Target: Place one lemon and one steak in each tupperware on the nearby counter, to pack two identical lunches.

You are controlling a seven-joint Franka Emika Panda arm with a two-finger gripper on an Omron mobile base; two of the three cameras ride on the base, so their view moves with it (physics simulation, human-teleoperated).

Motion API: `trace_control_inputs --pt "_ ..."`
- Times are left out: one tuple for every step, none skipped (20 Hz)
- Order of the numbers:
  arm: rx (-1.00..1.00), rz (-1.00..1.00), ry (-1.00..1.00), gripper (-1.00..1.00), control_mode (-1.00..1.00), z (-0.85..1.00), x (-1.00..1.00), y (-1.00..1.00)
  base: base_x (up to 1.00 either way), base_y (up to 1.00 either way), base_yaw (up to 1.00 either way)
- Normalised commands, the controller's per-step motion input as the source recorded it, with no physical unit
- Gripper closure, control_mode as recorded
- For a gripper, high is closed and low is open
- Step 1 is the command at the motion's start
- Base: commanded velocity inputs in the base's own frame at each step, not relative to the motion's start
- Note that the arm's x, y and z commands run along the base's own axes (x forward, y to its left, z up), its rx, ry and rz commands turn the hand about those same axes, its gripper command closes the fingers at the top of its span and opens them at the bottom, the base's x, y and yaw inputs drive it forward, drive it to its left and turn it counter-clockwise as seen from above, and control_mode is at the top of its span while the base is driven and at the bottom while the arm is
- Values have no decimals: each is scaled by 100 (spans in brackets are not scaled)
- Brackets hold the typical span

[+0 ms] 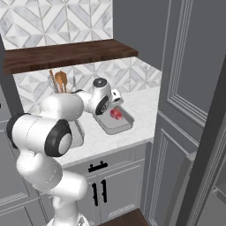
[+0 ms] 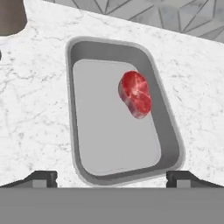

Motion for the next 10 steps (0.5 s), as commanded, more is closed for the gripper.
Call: trace_control_inputs --pt "4 0 -24 -100 -100 100 -100 6 0 0 0" --pt "6 0 -13 -100 -100 100 -100 0 0 0 0" --pt "3 -2 -8 -100 -100 100 -100 0 0 0 0" --pt "2 -2 0 -100 -100 100 -100 0 0 0 0" --pt "2 0 -3 -100 -100 91 -100 0 0 0 0" --pt "0 0 -6 -100 -100 88 -100 0 0 0 0" --pt "0 0 -3 -100 -100 89 -97 0 0 0 0" --pt "0 0 -5 -100 -100 81 -88 0 0 0 0" --pt "0 0 -7 -100 -100 71 -78 7 0 0 0" --pt "0 -1 -2 -100 -100 58 -64 24 0 0 0"
